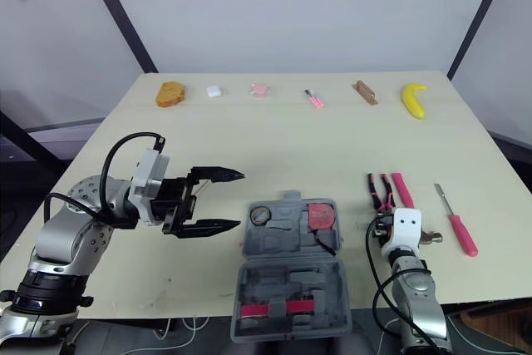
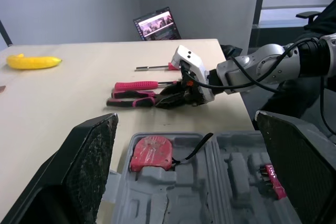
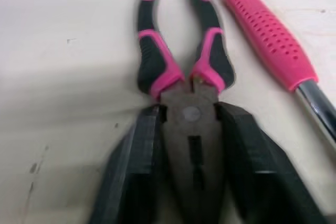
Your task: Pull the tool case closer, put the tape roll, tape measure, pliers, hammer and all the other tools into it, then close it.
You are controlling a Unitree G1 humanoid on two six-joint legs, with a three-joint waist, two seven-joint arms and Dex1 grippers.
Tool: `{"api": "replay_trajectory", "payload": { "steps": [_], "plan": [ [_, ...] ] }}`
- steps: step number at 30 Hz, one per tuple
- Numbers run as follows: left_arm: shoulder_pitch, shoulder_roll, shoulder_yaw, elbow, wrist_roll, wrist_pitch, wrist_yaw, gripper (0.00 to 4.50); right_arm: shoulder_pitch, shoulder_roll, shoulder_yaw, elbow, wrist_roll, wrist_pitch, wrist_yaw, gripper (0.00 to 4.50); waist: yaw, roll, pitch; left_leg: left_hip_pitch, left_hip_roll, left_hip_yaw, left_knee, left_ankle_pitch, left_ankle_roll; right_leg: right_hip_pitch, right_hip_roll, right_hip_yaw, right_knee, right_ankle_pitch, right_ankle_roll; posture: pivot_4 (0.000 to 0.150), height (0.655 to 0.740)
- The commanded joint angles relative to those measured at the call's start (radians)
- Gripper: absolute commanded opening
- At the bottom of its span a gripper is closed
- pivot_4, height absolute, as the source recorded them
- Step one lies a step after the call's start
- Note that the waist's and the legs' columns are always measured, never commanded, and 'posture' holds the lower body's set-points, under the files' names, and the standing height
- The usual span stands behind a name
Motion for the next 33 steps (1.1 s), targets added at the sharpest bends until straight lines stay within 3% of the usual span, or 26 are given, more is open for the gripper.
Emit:
{"api": "replay_trajectory", "payload": {
  "steps": [1, 9, 17, 24, 27, 33],
  "plan": [
    [0.011, 0.003, 0.032, -0.039, -0.023, -0.003, 0.01, 4.5, -0.001, -0.02, 0.004, 0.018, -0.029, -0.029, -0.002, 0.97, 0.0, 0.0, 0.0, 0.0, 0.0, 0.0, 0.0, 0.0, 0.0, 0.0, 0.0, 0.0, 0.0, 0.0, 0.0, 0.15, 0.74],
    [0.035, 0.013, 0.044, -0.041, -0.031, -0.004, 0.013, 4.5, -0.012, -0.075, 0.031, -0.001, -0.058, -0.081, 0.042, 0.97, -0.001, 0.0, 0.0, 0.0, 0.0, 0.001, 0.001, 0.0, 0.0, 0.0, 0.0, 0.001, 0.002, 0.0, 0.0, 0.15, 0.74],
    [0.066, 0.04, 0.077, 0.015, -0.021, -0.026, -0.038, 4.5, -0.018, -0.267, 0.076, -0.214, 0.084, -0.098, 0.398, 0.97, -0.003, 0.005, 0.004, 0.0, 0.0, 0.001, 0.001, 0.0, 0.0, -0.002, 0.001, 0.002, 0.002, 0.0, 0.0, 0.15, 0.74],
    [0.046, 0.08, 0.073, 0.12, 0.01, -0.08, -0.135, 4.5, -0.129, -0.48, 0.204, -0.35, 0.239, 0.092, 0.765, 0.97, -0.001, 0.004, 0.006, -0.001, 0.0, 0.0, 0.002, 0.0, 0.0, -0.002, 0.002, 0.0, 0.003, 0.0, 0.0, 0.15, 0.74],
    [0.049, 0.095, 0.079, 0.131, 0.009, -0.091, -0.164, 4.5, -0.185, -0.563, 0.311, -0.385, 0.198, 0.185, 0.854, 0.97, 0.005, 0.003, 0.009, -0.002, 0.0, 0.0, 0.002, 0.0, 0.0, -0.002, 0.002, -0.001, 0.003, 0.0, 0.0, 0.15, 0.74],
    [0.05, 0.163, 0.082, 0.207, 0.018, -0.22, -0.246, 4.5, -0.353, -0.589, 0.497, -0.397, 0.132, 0.351, 0.917, 0.97, 0.0, 0.0, 0.011, -0.001, 0.0, 0.0, 0.003, 0.0, 0.0, -0.002, 0.002, 0.0, 0.003, 0.0, 0.0, 0.15, 0.74]
  ]
}}
